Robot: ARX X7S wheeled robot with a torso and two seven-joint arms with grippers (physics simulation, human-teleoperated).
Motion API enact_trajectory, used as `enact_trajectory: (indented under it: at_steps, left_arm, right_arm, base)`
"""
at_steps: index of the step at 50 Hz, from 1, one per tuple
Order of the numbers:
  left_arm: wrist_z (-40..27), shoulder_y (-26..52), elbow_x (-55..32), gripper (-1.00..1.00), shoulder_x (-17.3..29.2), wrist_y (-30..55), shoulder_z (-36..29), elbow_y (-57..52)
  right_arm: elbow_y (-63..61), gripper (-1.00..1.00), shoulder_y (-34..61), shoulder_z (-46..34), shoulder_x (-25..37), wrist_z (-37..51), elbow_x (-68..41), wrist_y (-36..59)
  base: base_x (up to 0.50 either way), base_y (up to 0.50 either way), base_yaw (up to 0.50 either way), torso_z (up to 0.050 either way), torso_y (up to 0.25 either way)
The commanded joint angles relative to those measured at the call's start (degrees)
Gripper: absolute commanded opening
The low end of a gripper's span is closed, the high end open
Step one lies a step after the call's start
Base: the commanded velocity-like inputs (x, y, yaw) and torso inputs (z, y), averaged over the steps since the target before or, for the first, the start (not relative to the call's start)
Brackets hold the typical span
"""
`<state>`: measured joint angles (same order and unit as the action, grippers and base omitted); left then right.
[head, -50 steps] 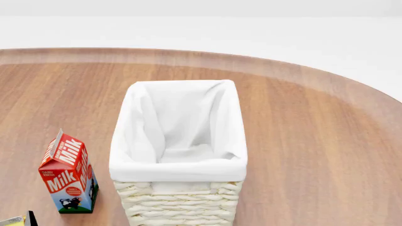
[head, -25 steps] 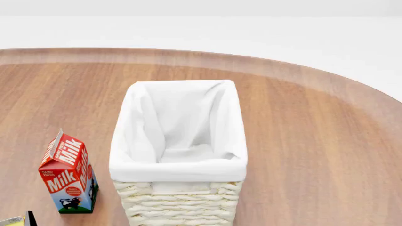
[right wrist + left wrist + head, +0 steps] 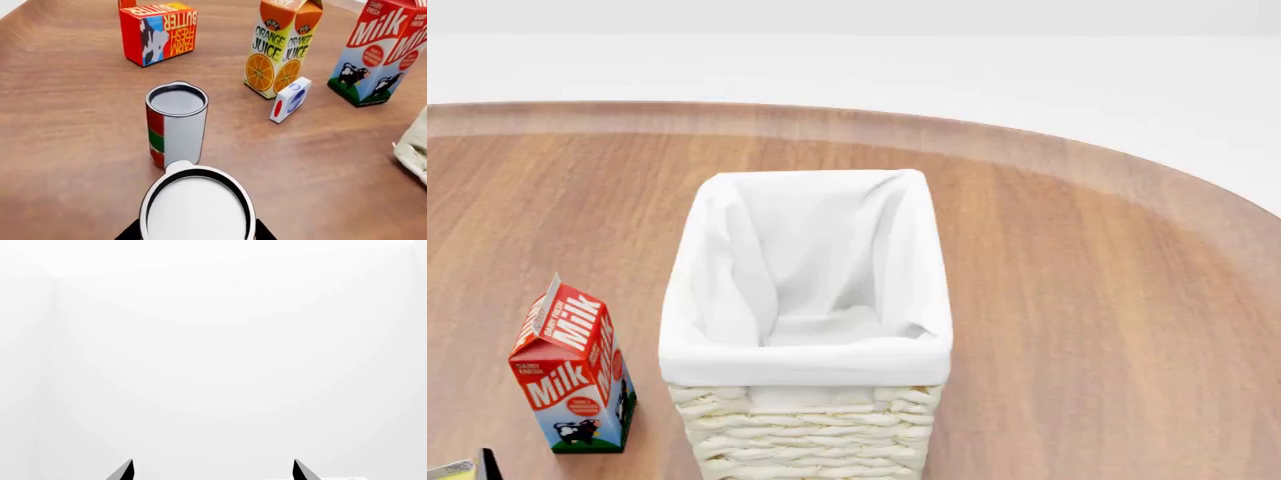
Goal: Pick up the alphabet soup, and put it in the basket.
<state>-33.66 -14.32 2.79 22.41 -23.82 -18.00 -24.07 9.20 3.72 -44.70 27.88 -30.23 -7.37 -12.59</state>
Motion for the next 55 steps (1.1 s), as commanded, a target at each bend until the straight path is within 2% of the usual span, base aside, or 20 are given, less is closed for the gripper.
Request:
enact_trajectory:
  at_steps: [1,14,16,17,30,55]
  left_arm:
    - [-0.2,-0.2,0.0,1.00,0.2,-0.1,0.1,-0.2]
    - [-0.4,-0.1,0.0,1.00,0.3,0.0,0.0,-0.3]
    - [-0.4,0.0,0.0,1.00,0.3,0.0,0.0,-0.1]
    - [-0.4,0.2,0.0,1.00,0.2,0.0,-0.1,0.1]
    - [-0.5,0.5,-0.1,1.00,0.3,-0.3,-0.3,0.7]
    - [-0.6,0.4,0.0,1.00,0.5,0.4,-0.5,-0.1]
  right_arm:
    - [0.9,-1.00,-0.2,1.3,-1.4,0.8,-1.6,-3.2]
    - [-5.6,-1.00,-3.0,2.8,1.4,1.9,-3.5,-7.1]
    - [-6.5,-1.00,-3.5,3.2,2.0,1.0,-5.4,-8.7]
    - [-8.9,-1.00,-4.3,3.0,3.6,-2.9,-11.3,-10.5]
    - [-13.3,-1.00,-6.4,4.4,5.9,-6.1,-19.5,-15.6]
    - [-16.7,-1.00,-8.1,6.0,7.8,-6.5,-23.9,-19.1]
  base:
    - [0.00,0.00,0.00,0.000,0.000]
    - [0.00,0.00,0.00,0.000,0.001]
    - [0.00,0.00,0.00,0.000,0.000]
    - [0.00,0.00,0.00,0.000,0.000]
    - [0.00,0.00,0.00,0.000,0.000]
    - [0.00,0.00,0.00,0.000,0.000]
